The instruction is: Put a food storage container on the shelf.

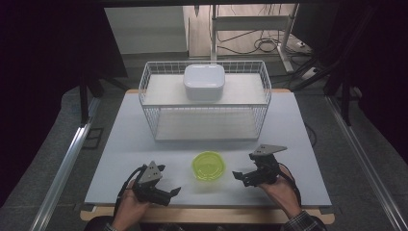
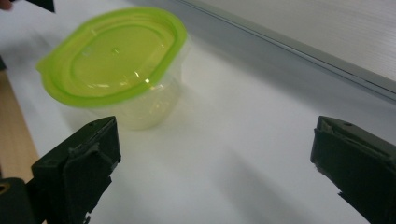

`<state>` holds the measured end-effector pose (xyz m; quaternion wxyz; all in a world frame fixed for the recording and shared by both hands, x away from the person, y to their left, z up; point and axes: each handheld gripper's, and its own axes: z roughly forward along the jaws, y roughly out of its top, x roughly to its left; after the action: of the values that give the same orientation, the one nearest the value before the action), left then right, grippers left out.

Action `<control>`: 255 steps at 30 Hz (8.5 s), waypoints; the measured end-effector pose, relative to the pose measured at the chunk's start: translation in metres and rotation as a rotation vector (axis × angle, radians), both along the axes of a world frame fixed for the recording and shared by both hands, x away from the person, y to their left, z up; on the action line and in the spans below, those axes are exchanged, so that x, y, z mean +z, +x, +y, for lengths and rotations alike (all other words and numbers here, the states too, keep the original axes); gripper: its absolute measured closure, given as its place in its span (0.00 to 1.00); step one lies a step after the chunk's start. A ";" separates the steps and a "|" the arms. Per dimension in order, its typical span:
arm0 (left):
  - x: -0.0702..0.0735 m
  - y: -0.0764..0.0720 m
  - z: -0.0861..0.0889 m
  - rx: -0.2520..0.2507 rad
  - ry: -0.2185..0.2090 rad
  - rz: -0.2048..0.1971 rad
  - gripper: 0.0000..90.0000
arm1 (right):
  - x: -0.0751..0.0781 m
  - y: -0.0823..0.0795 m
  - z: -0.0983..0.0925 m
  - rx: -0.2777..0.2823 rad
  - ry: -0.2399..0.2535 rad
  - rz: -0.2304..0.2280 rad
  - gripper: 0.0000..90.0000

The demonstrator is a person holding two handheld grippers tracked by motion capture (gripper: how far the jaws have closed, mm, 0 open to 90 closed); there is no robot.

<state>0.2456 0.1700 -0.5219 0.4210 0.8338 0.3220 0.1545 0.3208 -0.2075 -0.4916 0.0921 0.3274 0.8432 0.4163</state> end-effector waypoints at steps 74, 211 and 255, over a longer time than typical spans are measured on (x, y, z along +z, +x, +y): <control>0.001 -0.001 -0.001 -0.004 0.033 -0.009 0.03 | 0.018 0.048 0.029 -0.042 0.407 0.499 0.91; -0.002 -0.001 -0.003 -0.014 0.045 0.006 0.03 | 0.199 0.116 0.043 -0.151 0.379 -0.009 0.23; 0.000 -0.001 -0.004 -0.018 0.037 0.019 0.03 | 0.147 0.062 0.037 -0.060 0.207 -0.135 0.06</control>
<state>0.2445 0.1663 -0.5224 0.4037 0.8458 0.3153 0.1487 0.3823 -0.1708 -0.3443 0.1268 0.3315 0.7775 0.5191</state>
